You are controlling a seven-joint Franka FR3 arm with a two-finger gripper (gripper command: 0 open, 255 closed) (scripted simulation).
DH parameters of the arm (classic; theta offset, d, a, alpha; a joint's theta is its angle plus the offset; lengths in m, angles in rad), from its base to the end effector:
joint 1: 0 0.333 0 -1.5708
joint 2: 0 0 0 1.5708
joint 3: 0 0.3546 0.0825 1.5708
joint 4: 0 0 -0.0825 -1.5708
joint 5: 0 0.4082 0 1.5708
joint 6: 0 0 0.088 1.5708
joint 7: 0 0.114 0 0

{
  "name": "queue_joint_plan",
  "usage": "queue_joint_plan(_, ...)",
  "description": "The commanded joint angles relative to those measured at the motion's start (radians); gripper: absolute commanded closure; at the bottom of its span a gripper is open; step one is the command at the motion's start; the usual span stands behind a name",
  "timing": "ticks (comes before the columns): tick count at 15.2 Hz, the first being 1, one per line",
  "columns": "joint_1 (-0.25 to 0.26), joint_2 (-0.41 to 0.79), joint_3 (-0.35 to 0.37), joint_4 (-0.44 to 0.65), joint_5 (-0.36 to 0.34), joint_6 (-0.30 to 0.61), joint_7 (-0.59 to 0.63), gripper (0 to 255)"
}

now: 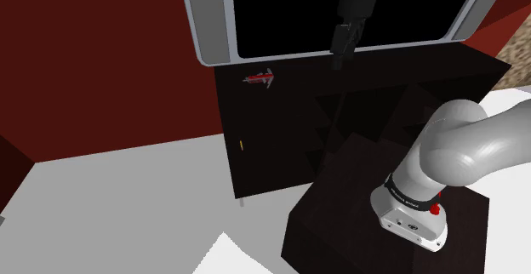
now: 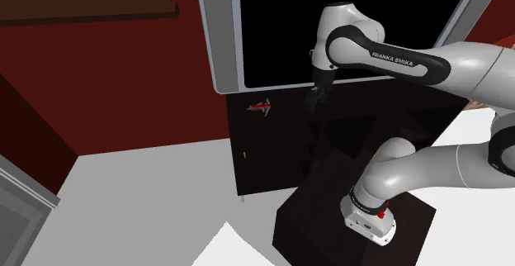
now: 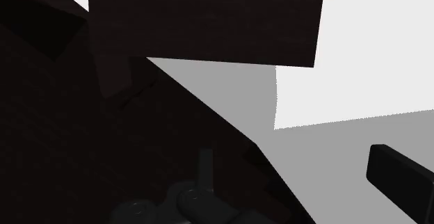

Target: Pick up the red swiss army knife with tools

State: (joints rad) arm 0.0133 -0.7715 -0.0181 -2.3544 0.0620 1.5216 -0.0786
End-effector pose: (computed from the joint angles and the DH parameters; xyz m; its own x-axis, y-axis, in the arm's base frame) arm 0.3020 0.0040 0.6034 0.9951 0.0824 -0.0552 0.0779 -0.9938 -0.0791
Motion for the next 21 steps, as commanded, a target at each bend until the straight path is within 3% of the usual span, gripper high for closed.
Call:
queue_joint_plan(1,0.000,0.000,0.000,0.000,0.000,0.000,0.000,0)
queue_joint_plan(11,0.089,0.369,-0.060,0.161,-0.077,0.219,-0.348,0)
queue_joint_plan(21,0.156,0.727,-0.052,0.420,-0.103,0.345,-0.649,0)
